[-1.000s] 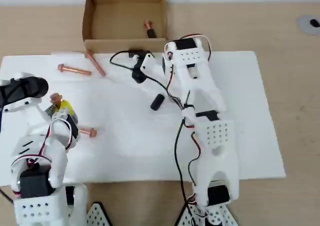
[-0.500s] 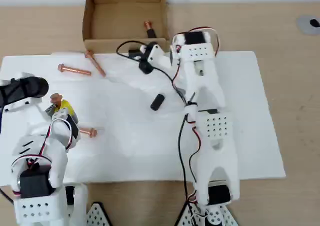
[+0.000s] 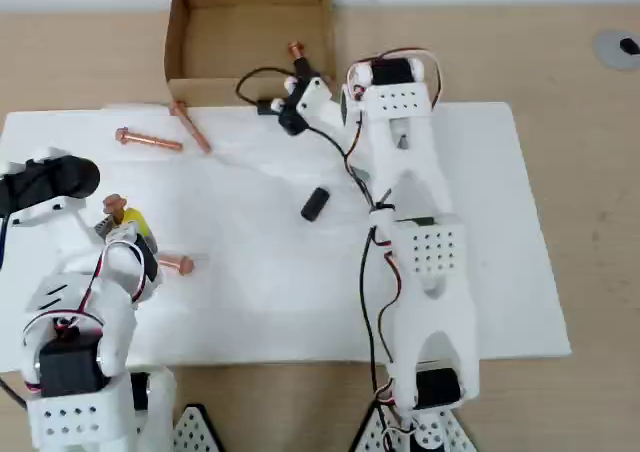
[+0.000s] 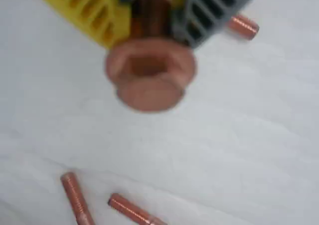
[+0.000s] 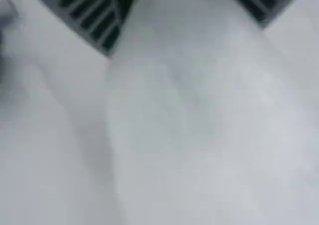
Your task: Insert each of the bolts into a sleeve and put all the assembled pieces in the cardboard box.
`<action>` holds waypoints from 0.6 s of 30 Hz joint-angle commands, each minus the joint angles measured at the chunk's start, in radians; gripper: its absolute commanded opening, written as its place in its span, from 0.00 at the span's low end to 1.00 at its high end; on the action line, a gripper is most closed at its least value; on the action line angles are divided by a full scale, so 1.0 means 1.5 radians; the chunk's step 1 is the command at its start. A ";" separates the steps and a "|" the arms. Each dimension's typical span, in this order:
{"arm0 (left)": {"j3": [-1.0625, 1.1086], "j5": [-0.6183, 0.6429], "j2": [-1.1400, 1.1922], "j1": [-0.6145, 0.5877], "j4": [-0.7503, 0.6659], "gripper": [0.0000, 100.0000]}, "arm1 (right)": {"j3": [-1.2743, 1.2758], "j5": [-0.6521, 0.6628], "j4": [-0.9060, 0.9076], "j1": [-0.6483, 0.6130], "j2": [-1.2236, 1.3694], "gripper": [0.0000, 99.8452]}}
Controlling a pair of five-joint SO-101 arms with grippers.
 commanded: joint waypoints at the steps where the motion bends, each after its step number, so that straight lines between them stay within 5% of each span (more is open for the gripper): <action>1: -0.038 -0.001 -0.009 0.008 0.004 0.01 | -0.021 -0.008 0.010 0.003 -0.123 0.06; 18: -0.036 -0.002 -0.009 0.010 0.004 0.01 | -0.022 -0.101 0.010 0.002 -0.425 0.05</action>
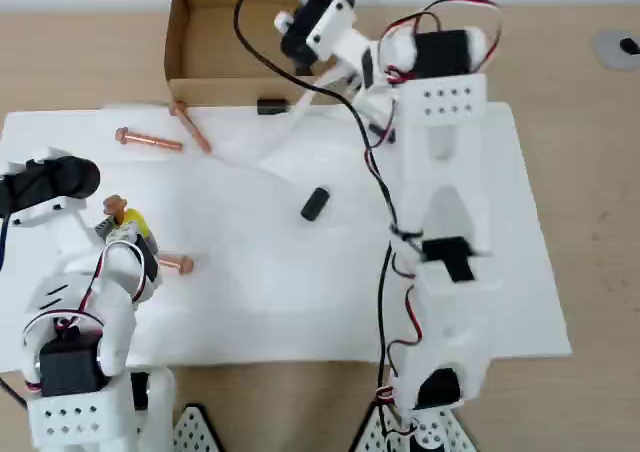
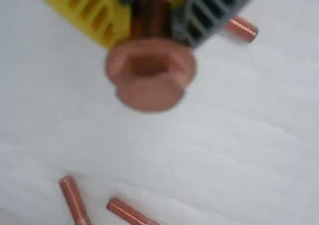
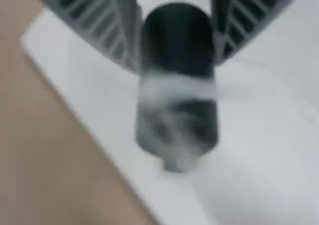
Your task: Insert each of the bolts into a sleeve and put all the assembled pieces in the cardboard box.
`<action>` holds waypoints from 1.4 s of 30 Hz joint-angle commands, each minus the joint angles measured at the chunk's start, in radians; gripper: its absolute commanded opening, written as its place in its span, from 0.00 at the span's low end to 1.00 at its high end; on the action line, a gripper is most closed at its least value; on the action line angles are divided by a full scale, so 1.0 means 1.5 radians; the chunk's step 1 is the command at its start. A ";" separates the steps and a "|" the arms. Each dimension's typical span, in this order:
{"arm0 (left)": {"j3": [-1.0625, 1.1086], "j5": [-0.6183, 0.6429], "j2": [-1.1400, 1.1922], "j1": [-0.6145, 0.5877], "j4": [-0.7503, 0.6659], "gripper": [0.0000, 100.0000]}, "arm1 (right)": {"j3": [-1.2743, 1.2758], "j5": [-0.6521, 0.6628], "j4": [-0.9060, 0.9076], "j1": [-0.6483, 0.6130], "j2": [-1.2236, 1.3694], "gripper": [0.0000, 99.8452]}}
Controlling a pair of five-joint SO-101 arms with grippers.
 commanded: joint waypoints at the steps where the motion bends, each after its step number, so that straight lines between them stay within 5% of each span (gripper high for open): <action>1: -0.036 -0.002 -0.009 0.010 0.000 0.01 | -0.022 -0.009 0.010 0.003 -0.110 0.05; 11: -0.039 -0.001 -0.009 0.007 -0.005 0.01 | -0.055 -0.091 0.009 -0.013 -0.263 0.05; 16: -0.077 0.000 -0.009 0.008 -0.045 0.01 | -0.068 -0.236 0.010 -0.062 -0.342 0.05; 21: -0.113 -0.002 -0.009 0.012 -0.135 0.01 | 0.077 -0.437 0.010 -0.152 -0.433 0.05; 27: -0.115 -0.003 -0.009 0.010 -0.253 0.01 | 0.338 -0.476 -0.002 -0.281 -0.530 0.05; 35: -0.129 -0.003 -0.010 0.012 -0.301 0.01 | 0.667 -0.454 -0.186 -0.375 -0.663 0.01; 42: -0.162 0.000 -0.010 0.043 -0.302 0.01 | 1.025 -0.454 -0.505 -0.376 -0.869 0.01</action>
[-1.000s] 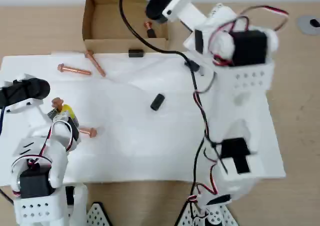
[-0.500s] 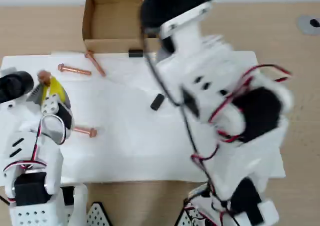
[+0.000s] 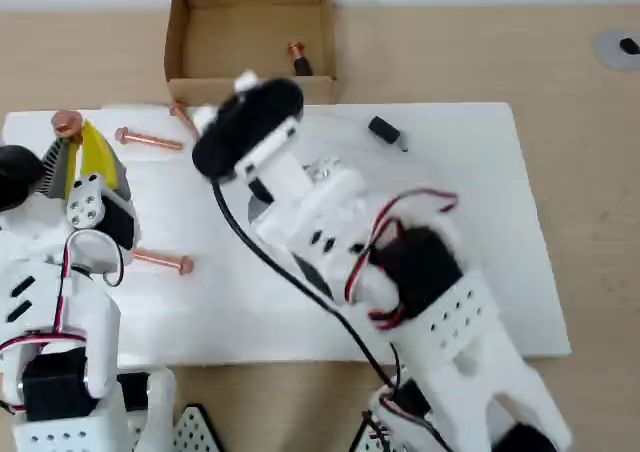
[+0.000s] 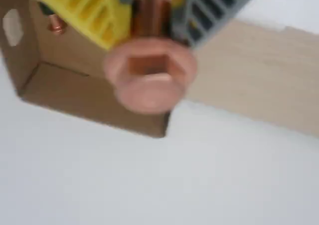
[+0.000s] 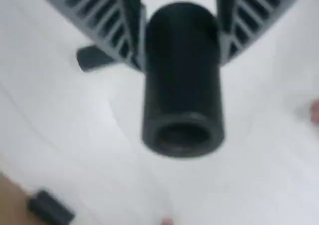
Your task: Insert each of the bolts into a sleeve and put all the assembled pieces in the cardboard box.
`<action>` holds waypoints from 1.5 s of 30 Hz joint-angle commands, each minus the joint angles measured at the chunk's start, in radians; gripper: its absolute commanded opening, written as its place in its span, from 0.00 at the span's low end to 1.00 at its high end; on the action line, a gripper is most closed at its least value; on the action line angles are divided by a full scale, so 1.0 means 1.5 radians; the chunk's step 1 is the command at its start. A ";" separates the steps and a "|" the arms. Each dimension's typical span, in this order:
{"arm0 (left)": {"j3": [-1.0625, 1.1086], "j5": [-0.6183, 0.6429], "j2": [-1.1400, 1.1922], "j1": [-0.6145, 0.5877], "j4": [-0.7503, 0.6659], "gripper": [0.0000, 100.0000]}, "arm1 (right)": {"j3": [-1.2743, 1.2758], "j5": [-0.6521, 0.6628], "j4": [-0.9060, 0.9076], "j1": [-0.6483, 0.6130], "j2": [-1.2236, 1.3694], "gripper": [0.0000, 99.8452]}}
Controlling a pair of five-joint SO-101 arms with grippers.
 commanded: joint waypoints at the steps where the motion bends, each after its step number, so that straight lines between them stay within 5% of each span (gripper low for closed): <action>1: -0.048 -0.001 -0.011 0.039 -0.018 0.01 | 0.168 0.006 -0.193 -0.013 -0.139 0.01; 9: -0.026 -0.002 -0.072 0.127 -0.017 0.01 | 0.442 0.006 -0.428 -0.015 -0.366 0.01; 23: -0.008 -0.001 -0.113 0.296 0.069 0.01 | 0.582 -0.033 -0.476 -0.131 -0.469 0.01; 45: -0.145 0.053 -0.109 0.300 0.151 0.01 | 0.603 -0.036 -0.479 -0.131 -0.473 0.01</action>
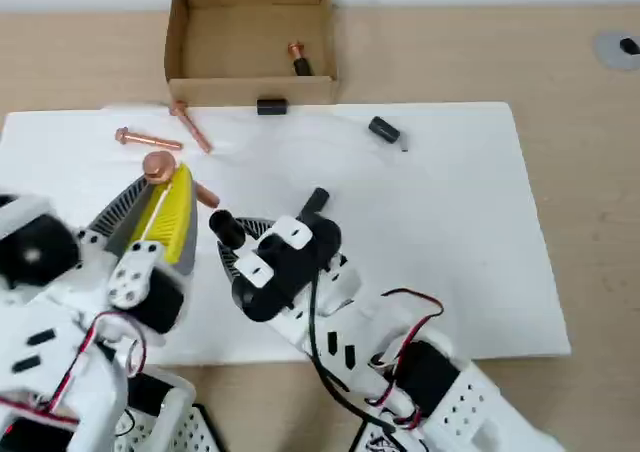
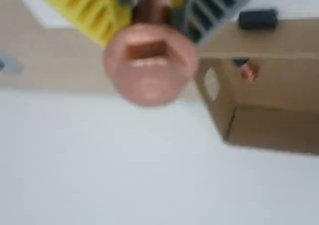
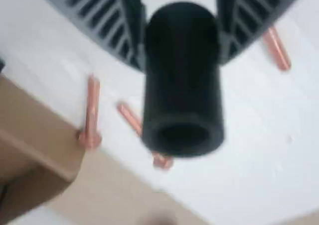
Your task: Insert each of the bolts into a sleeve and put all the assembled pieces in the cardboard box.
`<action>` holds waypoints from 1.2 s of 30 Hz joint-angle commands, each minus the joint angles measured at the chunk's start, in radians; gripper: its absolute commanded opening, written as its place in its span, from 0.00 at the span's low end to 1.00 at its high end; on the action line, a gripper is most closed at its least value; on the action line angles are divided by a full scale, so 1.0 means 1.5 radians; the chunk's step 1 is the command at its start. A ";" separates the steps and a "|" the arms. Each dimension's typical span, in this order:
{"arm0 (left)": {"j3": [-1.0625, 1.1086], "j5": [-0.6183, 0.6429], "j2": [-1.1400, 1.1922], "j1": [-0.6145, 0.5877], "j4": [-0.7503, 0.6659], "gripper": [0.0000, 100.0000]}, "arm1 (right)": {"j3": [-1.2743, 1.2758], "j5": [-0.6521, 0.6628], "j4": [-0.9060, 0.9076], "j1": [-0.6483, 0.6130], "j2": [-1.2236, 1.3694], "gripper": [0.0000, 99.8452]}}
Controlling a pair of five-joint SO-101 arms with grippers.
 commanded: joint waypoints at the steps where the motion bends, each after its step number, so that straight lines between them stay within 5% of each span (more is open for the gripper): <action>1: -0.045 0.006 0.003 0.008 0.000 0.01 | -0.003 -0.008 -0.016 -0.011 -0.017 0.01; 30: -0.104 0.038 0.004 0.010 0.128 0.01 | -0.003 -0.008 -0.048 0.001 -0.012 0.01; 36: -0.102 0.035 0.004 0.063 0.125 0.01 | -0.003 -0.008 -0.045 0.005 -0.012 0.01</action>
